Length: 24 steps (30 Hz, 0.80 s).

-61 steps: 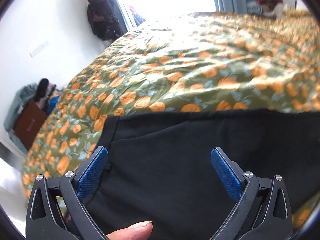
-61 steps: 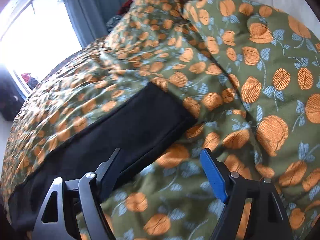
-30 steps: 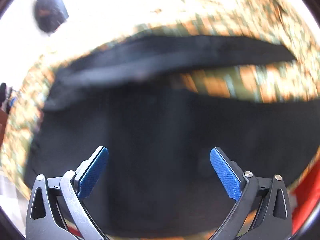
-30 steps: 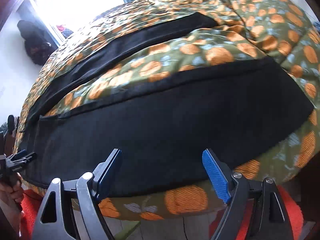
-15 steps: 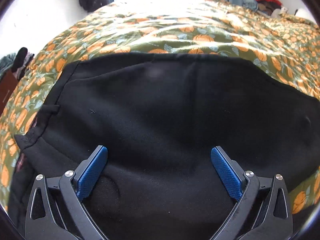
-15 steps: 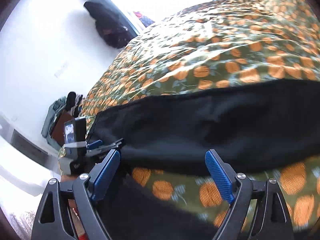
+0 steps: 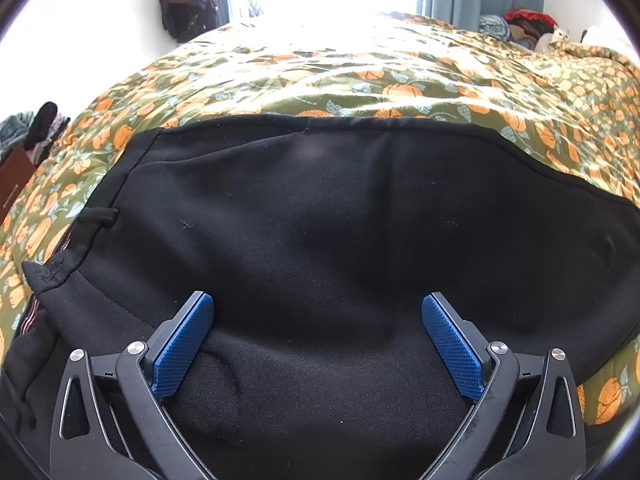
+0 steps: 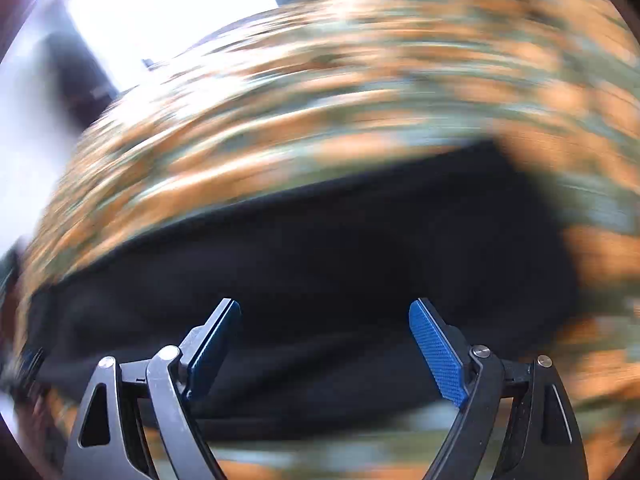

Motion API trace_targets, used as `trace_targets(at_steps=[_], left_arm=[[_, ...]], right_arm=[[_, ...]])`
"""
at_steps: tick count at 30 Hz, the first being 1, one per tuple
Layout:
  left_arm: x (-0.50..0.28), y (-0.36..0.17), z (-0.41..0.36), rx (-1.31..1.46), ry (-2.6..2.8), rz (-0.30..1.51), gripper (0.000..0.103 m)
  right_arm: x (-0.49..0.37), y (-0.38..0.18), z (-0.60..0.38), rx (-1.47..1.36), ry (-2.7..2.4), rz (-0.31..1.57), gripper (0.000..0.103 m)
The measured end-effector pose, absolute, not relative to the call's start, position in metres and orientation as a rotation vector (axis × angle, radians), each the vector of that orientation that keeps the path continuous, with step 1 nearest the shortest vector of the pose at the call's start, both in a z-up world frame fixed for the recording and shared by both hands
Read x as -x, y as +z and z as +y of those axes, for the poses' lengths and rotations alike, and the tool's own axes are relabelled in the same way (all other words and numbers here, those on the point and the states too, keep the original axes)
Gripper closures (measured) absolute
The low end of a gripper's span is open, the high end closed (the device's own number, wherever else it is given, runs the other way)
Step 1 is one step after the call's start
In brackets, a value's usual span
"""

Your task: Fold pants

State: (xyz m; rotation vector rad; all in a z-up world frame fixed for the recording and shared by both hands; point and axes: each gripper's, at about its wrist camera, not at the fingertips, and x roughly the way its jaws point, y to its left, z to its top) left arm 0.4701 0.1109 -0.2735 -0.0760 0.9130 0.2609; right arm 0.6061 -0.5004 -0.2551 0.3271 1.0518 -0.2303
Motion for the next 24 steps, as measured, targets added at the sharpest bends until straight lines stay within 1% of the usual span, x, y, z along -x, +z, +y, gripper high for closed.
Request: trace_targets(at_steps=[2,4,6,9,12,13,16,18,19,20,21,22,24], left_arm=[[-0.470,-0.274,0.111,0.075,0.262,0.908,0.001],[-0.469,-0.274,0.110,0.073,0.265,0.903,0.001],[-0.470,-0.275,0.109,0.070,0.269,0.903,0.001],[-0.470,-0.274,0.109,0.066,0.272,0.905,0.001],[-0.470,-0.274,0.108,0.062,0.273,0.908,0.001],[-0.470,-0.274,0.108,0.061,0.274,0.909,0.001],[-0.470,-0.275,0.108,0.060,0.274,0.908,0.001],[-0.470,-0.275,0.108,0.060,0.275,0.909,0.001],[-0.470,-0.275,0.108,0.060,0.275,0.909,0.001],[-0.470,-0.275,0.108,0.060,0.275,0.909,0.001],[-0.470,-0.275,0.108,0.059,0.276,0.910,0.001],[-0.470,-0.275,0.108,0.058,0.277,0.910,0.001],[-0.470,-0.275,0.108,0.057,0.278,0.911,0.001]], right_arm=[[-0.585,-0.241,-0.559,-0.420,-0.406,1.011,0.018],[-0.565,-0.226,-0.588,-0.548,-0.335,0.922,0.018],[-0.555,-0.221,-0.589,-0.666,-0.172,0.871,0.018],[-0.557,-0.239,-0.564,-0.905,0.130,0.859,0.018],[-0.571,-0.265,-0.545,-0.954,0.114,0.909,0.022],[-0.571,-0.274,-0.548,-0.975,0.084,0.912,0.026],[-0.579,-0.291,-0.559,-1.069,-0.019,0.882,0.032],[-0.577,-0.291,-0.561,-1.066,-0.046,0.854,0.034],[-0.582,-0.290,-0.560,-1.052,-0.059,0.848,0.041],[-0.588,-0.288,-0.556,-1.024,-0.073,0.843,0.050],[-0.591,-0.279,-0.548,-0.973,-0.097,0.837,0.074],[-0.594,-0.269,-0.541,-0.909,-0.110,0.830,0.087],[-0.599,-0.238,-0.511,-0.716,-0.076,0.818,0.090]])
